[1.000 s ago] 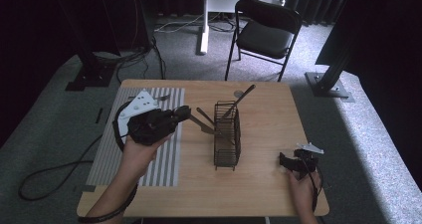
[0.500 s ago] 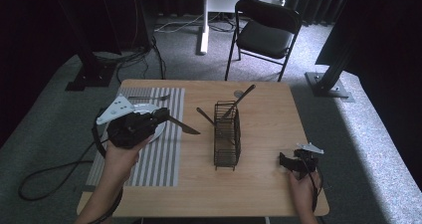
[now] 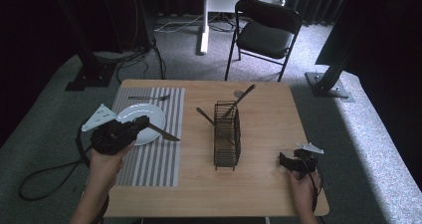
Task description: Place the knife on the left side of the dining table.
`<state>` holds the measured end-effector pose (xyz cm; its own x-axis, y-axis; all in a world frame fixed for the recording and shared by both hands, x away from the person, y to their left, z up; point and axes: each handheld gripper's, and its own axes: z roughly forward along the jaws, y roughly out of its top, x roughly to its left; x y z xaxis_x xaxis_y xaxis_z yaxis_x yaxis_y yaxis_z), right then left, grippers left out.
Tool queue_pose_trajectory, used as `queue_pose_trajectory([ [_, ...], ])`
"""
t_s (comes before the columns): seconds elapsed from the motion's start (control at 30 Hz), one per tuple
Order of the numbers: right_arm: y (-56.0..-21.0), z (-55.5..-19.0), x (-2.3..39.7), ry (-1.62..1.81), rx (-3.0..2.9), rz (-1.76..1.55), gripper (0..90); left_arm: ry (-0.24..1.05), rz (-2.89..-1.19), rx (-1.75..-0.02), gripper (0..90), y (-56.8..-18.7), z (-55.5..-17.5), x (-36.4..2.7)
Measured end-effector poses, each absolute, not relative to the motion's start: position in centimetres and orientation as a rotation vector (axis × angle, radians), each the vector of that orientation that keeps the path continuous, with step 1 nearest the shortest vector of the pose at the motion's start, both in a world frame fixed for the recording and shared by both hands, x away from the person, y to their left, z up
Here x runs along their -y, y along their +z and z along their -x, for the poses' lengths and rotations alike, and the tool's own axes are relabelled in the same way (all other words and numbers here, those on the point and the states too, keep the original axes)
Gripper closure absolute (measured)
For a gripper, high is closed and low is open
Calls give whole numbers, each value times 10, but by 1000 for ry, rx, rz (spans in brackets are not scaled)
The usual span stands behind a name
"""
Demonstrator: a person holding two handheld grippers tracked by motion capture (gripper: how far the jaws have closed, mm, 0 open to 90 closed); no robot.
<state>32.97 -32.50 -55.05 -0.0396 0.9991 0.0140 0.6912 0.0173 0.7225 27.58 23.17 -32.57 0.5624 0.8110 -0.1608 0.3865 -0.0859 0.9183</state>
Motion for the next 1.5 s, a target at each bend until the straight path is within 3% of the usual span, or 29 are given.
queue_pose_trajectory([
  [0.63, -550, -330, 325, 776, -1784, -1723, 115, 358, -1693, -1178, 836, -391, -281, -255],
  [1.13, -551, -330, 325, 776, -1784, -1723, 115, 323, -1671, -1238, 831, -406, -290, -262],
  [1.5, -551, -330, 325, 776, -1784, -1723, 115, 367, -1642, -1310, 774, -416, -293, -278],
])
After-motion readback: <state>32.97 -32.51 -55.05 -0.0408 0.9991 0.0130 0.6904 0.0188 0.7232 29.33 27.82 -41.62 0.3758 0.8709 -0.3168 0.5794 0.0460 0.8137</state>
